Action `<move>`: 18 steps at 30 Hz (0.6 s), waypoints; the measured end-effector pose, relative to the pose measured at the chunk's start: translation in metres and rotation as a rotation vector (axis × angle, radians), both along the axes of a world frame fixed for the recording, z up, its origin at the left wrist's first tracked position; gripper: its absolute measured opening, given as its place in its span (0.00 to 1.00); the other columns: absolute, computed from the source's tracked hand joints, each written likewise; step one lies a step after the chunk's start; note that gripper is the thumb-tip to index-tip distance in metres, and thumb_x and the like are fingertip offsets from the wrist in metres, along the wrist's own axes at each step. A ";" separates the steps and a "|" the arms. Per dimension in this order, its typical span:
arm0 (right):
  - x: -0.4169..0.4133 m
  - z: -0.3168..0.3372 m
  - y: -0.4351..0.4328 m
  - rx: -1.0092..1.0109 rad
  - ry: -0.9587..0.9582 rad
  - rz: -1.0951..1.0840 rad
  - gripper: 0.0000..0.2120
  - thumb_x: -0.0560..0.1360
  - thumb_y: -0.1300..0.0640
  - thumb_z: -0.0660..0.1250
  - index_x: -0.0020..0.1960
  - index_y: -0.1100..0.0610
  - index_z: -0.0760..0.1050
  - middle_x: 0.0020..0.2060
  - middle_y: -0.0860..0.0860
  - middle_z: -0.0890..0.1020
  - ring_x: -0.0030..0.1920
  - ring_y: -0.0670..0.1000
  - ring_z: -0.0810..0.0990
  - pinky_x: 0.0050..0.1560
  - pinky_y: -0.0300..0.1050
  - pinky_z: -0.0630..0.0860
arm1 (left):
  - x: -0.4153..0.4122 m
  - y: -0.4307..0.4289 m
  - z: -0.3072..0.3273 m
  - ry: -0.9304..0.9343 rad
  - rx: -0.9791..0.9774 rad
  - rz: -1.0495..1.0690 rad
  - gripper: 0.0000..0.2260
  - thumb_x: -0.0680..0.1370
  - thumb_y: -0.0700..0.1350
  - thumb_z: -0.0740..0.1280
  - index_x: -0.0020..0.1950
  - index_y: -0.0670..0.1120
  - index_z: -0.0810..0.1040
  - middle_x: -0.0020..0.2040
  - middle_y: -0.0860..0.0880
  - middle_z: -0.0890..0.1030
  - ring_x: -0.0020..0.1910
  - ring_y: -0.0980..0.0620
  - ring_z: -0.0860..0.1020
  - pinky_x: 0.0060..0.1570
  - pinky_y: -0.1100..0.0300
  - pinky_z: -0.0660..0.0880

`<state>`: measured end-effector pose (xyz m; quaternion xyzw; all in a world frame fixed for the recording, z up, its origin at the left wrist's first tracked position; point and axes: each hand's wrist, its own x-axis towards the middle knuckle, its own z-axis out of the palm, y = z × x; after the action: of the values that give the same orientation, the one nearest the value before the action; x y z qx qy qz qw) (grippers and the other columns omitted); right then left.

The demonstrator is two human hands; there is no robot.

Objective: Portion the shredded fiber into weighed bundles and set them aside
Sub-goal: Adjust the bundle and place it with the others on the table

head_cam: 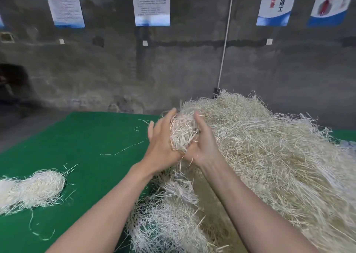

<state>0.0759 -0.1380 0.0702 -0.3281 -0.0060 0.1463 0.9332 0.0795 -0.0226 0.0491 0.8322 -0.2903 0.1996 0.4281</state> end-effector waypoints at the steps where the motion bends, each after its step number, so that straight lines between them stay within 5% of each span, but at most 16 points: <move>1: 0.001 0.004 -0.001 -0.090 -0.014 -0.029 0.18 0.69 0.52 0.73 0.55 0.60 0.79 0.47 0.65 0.82 0.46 0.63 0.83 0.46 0.60 0.80 | 0.000 0.002 0.004 0.005 -0.001 -0.044 0.48 0.62 0.59 0.70 0.73 0.65 0.42 0.70 0.68 0.51 0.69 0.72 0.45 0.73 0.47 0.38; 4: 0.009 0.013 -0.011 -0.002 -0.014 -0.121 0.17 0.65 0.60 0.71 0.53 0.59 0.76 0.48 0.61 0.82 0.46 0.61 0.83 0.46 0.58 0.80 | -0.003 0.010 0.013 0.130 -0.380 -0.158 0.53 0.60 0.65 0.73 0.73 0.63 0.40 0.76 0.63 0.47 0.75 0.63 0.45 0.73 0.50 0.45; 6: 0.007 0.014 -0.008 0.150 -0.013 -0.176 0.09 0.68 0.58 0.67 0.48 0.59 0.76 0.40 0.59 0.84 0.39 0.58 0.84 0.36 0.53 0.80 | -0.004 0.013 0.012 0.480 -0.812 -0.179 0.48 0.62 0.70 0.70 0.76 0.61 0.50 0.78 0.55 0.52 0.76 0.51 0.51 0.72 0.45 0.54; 8: 0.002 -0.003 0.006 -0.295 -0.128 -0.272 0.03 0.74 0.60 0.63 0.44 0.57 0.76 0.39 0.55 0.84 0.39 0.55 0.82 0.35 0.46 0.77 | -0.004 0.008 0.006 0.930 -1.057 -0.340 0.36 0.69 0.69 0.64 0.70 0.48 0.71 0.66 0.42 0.74 0.68 0.41 0.69 0.57 0.45 0.75; 10: 0.000 -0.029 0.017 -0.929 -0.395 -0.305 0.08 0.77 0.66 0.60 0.50 0.56 0.75 0.52 0.55 0.80 0.44 0.49 0.79 0.38 0.35 0.74 | -0.008 0.005 0.007 1.107 -1.066 -0.336 0.18 0.76 0.55 0.66 0.51 0.41 0.83 0.51 0.40 0.82 0.49 0.42 0.82 0.38 0.54 0.80; 12: -0.004 -0.041 0.010 -1.088 -0.527 -0.251 0.20 0.74 0.66 0.66 0.60 0.48 0.70 0.66 0.52 0.70 0.53 0.40 0.75 0.47 0.31 0.74 | -0.006 0.011 0.011 1.070 -0.979 -0.141 0.13 0.72 0.45 0.72 0.52 0.39 0.81 0.51 0.41 0.81 0.44 0.44 0.83 0.36 0.56 0.80; 15: -0.005 -0.047 -0.012 -0.861 -0.491 -0.213 0.52 0.64 0.46 0.75 0.76 0.40 0.43 0.75 0.45 0.52 0.71 0.49 0.62 0.70 0.53 0.63 | 0.002 0.029 0.021 0.915 -1.035 0.047 0.28 0.63 0.44 0.74 0.61 0.39 0.75 0.55 0.41 0.79 0.44 0.44 0.82 0.37 0.54 0.79; 16: -0.004 -0.052 -0.012 -0.943 -0.490 -0.105 0.57 0.62 0.43 0.75 0.75 0.39 0.37 0.74 0.43 0.50 0.72 0.49 0.59 0.71 0.51 0.58 | 0.006 0.032 0.026 0.858 -1.046 0.037 0.24 0.65 0.42 0.74 0.60 0.39 0.75 0.52 0.42 0.80 0.41 0.45 0.82 0.35 0.55 0.79; 18: -0.007 -0.081 -0.001 -1.382 -0.621 0.129 0.51 0.65 0.46 0.74 0.76 0.45 0.45 0.70 0.43 0.58 0.65 0.43 0.65 0.66 0.41 0.63 | 0.005 0.027 0.040 0.724 -1.022 0.031 0.16 0.70 0.36 0.72 0.57 0.40 0.76 0.48 0.44 0.82 0.40 0.47 0.84 0.35 0.56 0.80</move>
<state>0.0692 -0.1388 -0.0106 -0.8631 -0.1944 0.0721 0.4605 0.0848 0.0043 0.0895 0.5412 0.0174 0.0250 0.8403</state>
